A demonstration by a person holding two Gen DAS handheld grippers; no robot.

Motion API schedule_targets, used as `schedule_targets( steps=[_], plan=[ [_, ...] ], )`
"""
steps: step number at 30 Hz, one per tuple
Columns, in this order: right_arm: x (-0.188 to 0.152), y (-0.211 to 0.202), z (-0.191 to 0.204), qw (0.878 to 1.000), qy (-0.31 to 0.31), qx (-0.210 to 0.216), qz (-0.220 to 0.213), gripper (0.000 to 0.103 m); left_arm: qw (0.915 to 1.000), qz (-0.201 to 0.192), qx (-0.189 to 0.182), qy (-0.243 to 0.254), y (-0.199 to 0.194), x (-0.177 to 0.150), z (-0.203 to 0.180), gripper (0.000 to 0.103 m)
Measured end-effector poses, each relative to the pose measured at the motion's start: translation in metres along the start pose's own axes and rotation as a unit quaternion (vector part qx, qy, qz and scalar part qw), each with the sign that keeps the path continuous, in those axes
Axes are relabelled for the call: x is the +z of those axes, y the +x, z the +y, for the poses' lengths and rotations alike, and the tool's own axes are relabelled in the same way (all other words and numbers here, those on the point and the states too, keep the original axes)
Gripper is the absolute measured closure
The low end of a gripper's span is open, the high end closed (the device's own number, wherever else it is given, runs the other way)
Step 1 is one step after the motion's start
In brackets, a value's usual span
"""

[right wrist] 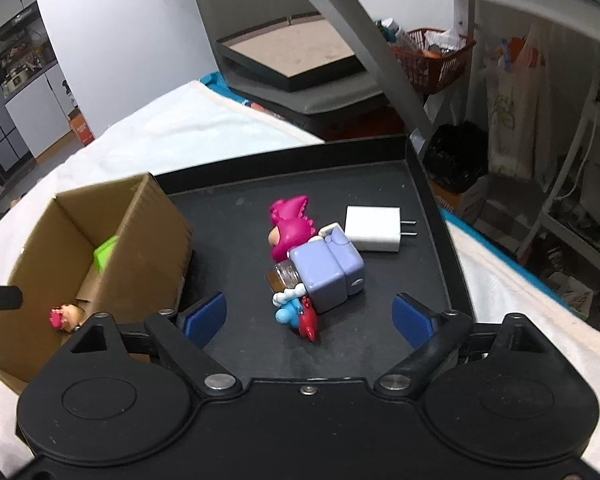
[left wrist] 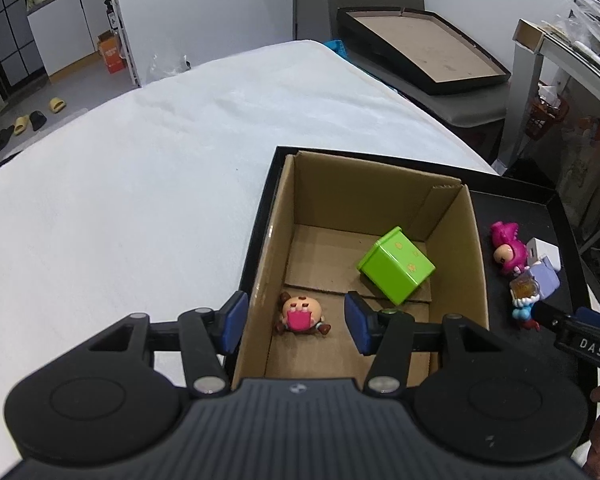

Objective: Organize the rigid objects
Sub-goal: 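Release the box wall with the left gripper and move the right gripper back over the tray, then close the right gripper on the small red-blue figure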

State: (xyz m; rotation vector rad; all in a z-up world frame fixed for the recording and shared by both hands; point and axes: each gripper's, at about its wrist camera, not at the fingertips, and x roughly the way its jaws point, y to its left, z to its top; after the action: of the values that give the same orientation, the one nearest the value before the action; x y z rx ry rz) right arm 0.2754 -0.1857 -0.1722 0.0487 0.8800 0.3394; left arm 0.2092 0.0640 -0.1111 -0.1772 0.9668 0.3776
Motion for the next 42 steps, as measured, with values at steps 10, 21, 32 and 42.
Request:
schedule_targets(
  steps=[10, 21, 32, 42],
  plan=[
    [-0.002, 0.027, -0.008, 0.999, 0.028, 0.028, 0.014, 0.020, 0.9997, 0.002, 0.024, -0.005, 0.005, 0.007, -0.006, 0.051],
    [0.003, 0.036, -0.027, 0.989, 0.124, 0.081, 0.017, 0.021, 0.9993, 0.002, 0.036, 0.003, 0.004, 0.005, -0.009, 0.051],
    [0.003, 0.049, -0.044, 0.973, 0.216, 0.079, 0.025, 0.034, 0.9993, 0.010, 0.037, -0.001, 0.009, 0.001, 0.001, 0.051],
    [0.000, 0.053, -0.033, 0.985, 0.163, 0.042, 0.050, 0.061, 0.9992, 0.014, 0.037, -0.005, 0.012, -0.001, 0.005, 0.051]
  ],
)
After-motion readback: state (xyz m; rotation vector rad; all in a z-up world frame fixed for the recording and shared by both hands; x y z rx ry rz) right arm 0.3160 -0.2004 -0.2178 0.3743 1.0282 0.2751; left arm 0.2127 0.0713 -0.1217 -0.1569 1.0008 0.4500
